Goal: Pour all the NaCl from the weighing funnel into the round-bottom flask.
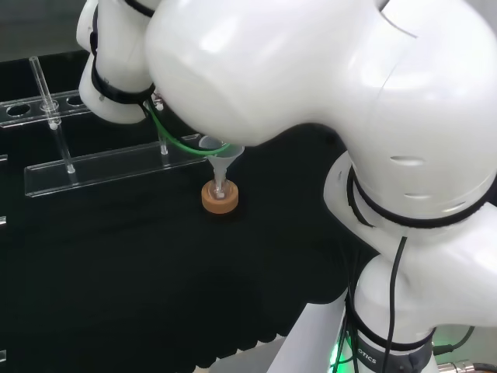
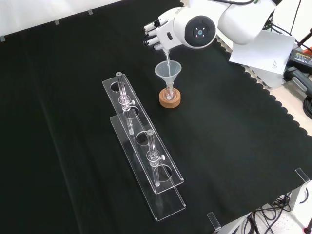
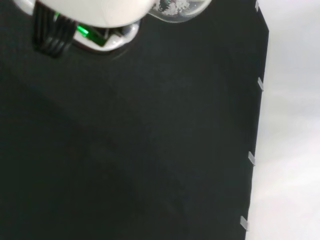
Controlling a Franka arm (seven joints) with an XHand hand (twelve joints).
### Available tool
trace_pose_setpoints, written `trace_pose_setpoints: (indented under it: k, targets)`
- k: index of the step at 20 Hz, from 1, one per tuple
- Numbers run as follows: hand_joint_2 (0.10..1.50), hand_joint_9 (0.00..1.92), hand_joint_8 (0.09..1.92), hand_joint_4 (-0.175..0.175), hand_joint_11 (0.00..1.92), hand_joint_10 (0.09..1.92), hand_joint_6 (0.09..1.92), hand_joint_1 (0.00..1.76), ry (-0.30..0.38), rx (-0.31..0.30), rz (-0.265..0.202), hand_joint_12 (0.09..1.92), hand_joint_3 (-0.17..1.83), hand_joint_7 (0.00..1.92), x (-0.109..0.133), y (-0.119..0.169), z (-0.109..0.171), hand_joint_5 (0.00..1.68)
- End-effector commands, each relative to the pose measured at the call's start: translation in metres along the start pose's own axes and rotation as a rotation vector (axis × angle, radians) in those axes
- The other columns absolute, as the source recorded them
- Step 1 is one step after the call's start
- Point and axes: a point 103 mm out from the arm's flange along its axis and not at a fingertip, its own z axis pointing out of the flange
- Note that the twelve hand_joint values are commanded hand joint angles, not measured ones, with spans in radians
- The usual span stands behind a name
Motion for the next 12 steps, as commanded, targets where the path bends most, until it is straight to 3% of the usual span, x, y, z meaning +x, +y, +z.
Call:
trace_pose_setpoints:
  k: [1, 12]
  targets:
    - [0.61, 0.91, 0.67, 0.108, 0.83, 0.32, 0.84, 1.13, -0.035, -0.002, 0.009, 1.02, 0.79, 0.58, -0.0024, 0.0001, -0.0009, 1.21]
    - [0.62, 0.91, 0.66, 0.11, 0.83, 0.32, 0.84, 1.13, -0.12, -0.016, 0.023, 1.02, 0.79, 0.57, -0.0046, 0.0007, -0.0008, 1.21]
